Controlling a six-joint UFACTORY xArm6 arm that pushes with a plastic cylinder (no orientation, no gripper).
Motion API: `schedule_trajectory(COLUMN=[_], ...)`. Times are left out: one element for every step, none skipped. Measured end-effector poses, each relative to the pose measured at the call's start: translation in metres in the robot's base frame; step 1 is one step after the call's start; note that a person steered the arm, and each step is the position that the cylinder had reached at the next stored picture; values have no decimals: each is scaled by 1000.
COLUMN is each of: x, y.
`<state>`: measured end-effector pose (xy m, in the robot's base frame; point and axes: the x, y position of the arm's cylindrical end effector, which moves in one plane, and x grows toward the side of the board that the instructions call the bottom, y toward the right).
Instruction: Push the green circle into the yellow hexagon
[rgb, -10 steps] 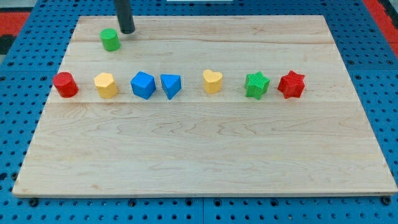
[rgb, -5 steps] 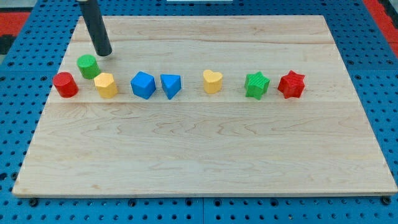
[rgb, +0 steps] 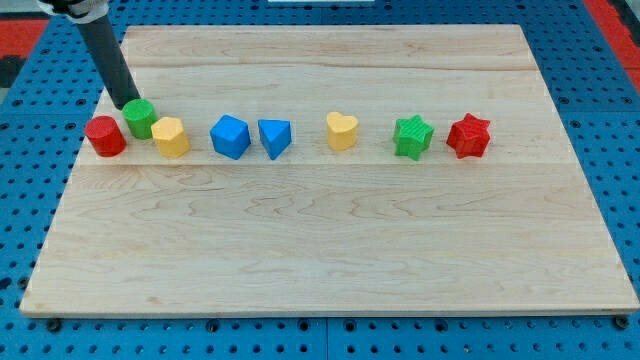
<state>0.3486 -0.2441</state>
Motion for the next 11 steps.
schedule_trajectory(x=[-8, 1, 22, 30, 30, 24, 30, 31, -21, -41, 44], y=[7, 7, 7, 7, 30, 31, 43, 42, 27, -58, -61])
